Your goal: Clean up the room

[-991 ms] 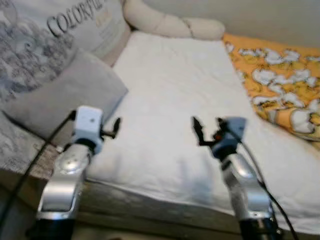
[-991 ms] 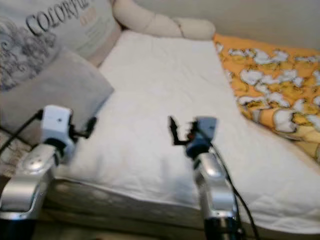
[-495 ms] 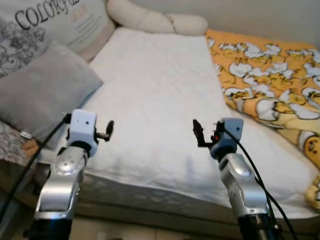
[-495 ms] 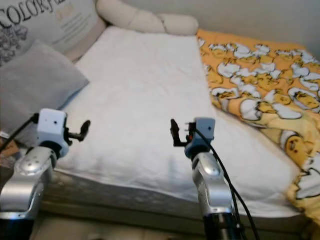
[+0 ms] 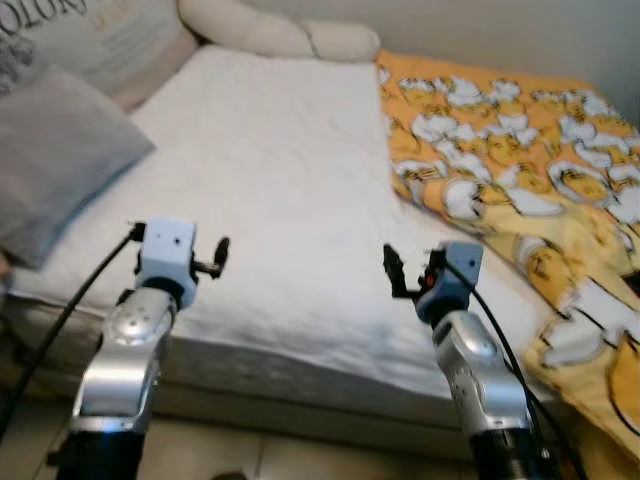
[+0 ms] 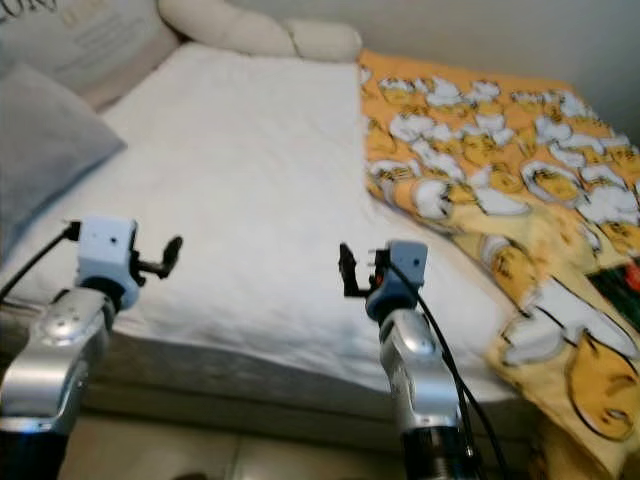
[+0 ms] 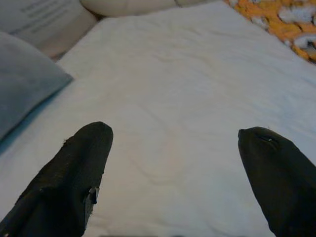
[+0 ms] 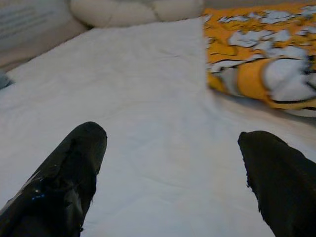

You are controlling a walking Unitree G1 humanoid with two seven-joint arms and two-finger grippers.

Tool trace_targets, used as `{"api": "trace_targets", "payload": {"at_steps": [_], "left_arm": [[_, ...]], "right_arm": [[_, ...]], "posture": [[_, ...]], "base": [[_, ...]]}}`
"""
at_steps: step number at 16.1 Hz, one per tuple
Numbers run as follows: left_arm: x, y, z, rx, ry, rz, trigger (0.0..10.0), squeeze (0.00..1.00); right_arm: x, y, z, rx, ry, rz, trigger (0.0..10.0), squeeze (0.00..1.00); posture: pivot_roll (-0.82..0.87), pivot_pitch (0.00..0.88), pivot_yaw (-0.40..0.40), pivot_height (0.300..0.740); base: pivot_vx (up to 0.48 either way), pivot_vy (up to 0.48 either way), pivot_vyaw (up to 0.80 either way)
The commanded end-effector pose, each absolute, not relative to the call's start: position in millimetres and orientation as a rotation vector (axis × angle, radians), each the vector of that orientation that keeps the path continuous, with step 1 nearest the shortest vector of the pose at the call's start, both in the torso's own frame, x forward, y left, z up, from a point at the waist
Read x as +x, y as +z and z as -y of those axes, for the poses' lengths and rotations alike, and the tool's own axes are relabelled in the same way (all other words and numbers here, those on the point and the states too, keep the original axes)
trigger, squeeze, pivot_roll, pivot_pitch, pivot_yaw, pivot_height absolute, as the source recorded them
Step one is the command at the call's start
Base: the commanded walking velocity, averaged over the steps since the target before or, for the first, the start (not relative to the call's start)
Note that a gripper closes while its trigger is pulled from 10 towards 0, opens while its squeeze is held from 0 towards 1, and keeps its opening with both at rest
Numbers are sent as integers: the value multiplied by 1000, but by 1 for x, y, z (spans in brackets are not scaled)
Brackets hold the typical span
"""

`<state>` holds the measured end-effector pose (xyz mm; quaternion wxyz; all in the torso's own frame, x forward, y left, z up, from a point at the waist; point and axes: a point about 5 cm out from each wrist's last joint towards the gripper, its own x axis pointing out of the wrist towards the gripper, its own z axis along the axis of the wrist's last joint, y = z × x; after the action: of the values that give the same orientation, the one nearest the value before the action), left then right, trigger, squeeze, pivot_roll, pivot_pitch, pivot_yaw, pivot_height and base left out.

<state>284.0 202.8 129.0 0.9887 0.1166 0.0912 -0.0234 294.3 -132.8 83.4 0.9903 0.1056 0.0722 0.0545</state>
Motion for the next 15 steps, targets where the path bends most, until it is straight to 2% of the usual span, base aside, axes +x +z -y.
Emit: {"api": "trace_targets", "payload": {"at_steps": [1,6,12,15], "left_arm": [[286,135,-196,243,-74,-164,10000,1000],[286,148,-205,312,-94,-168,10000,1000],[283,134,-196,223,-85,-189,10000,1000],[283,127,-199,199,-53,-196,10000,1000]], "right_arm": [[294,80,141,231,62,-149,10000,1000],[299,78,123,273,74,-124,10000,1000],[302,85,131,232,84,-99,10000,1000],[300,85,136,216,99,-112,10000,1000]], "posture": [[57,0,-13,740],[80,0,87,740],[-6,0,65,740],[-18,0,19,740]], "base": [[0,-390,0],[0,-382,0],[0,-379,0],[0,-376,0]]}}
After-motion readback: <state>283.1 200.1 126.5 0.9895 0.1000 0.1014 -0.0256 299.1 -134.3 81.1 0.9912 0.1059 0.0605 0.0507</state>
